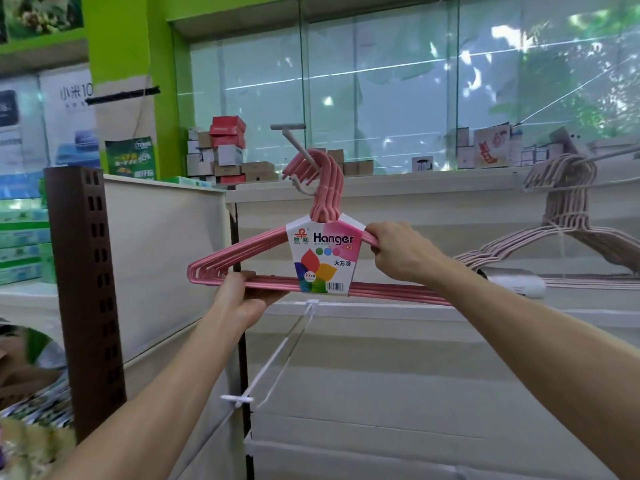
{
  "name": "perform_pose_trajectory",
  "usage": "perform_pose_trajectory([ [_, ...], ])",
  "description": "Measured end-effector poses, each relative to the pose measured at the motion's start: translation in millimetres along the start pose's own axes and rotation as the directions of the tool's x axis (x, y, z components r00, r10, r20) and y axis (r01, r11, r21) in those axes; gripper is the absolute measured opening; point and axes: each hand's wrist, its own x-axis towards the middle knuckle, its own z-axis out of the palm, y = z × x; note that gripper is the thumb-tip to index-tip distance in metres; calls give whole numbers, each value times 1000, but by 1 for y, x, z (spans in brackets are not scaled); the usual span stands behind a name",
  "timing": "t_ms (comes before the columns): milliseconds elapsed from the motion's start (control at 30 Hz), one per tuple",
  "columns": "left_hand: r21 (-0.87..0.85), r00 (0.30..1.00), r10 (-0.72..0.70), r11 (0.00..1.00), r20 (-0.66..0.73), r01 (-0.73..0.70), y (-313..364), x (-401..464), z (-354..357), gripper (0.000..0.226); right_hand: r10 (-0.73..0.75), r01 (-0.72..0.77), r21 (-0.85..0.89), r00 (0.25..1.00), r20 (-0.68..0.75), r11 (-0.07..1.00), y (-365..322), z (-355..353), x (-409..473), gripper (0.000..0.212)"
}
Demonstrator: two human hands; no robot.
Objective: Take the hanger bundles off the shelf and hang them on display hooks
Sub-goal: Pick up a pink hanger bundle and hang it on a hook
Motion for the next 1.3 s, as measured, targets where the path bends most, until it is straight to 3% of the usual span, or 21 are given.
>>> perform_pose_trajectory([
  [300,34,998,-56,998,-33,58,-2,42,10,28,56,-57,-13,998,-3,998,12,15,30,30],
  [433,28,998,-69,997,-8,70,-3,50,10,27,64,-64,-8,998,-3,998,15,22,38,36],
  [567,22,996,-76,997,38,75,-8,51,3,30,60,-60,-6,998,-17,998,21,32,40,29],
  [700,-12,994,-78,997,78,79,-5,48,0,27,83,-84,-20,996,-37,996,22,38,42,38],
  [800,146,992,-70,988,102,55,-4,48,-8,27,114,-115,-30,993,-41,993,23,42,42,31],
  [900,437,983,-102,899,151,26,0,47,-24,57,122,-124,-41,991,-61,991,26,45,41,20],
  [1000,578,969,-154,816,194,13,6,42,-39,79,118,-124,-76,990,-79,989,27,45,39,13],
  [1133,709,954,-125,696,271,-110,12,35,-46,77,119,-132,-132,987,-104,982,24,39,31,30],
  [1300,817,918,-88,494,386,-297,18,20,-43,69,158,-172,-145,982,-108,974,16,32,17,36],
])
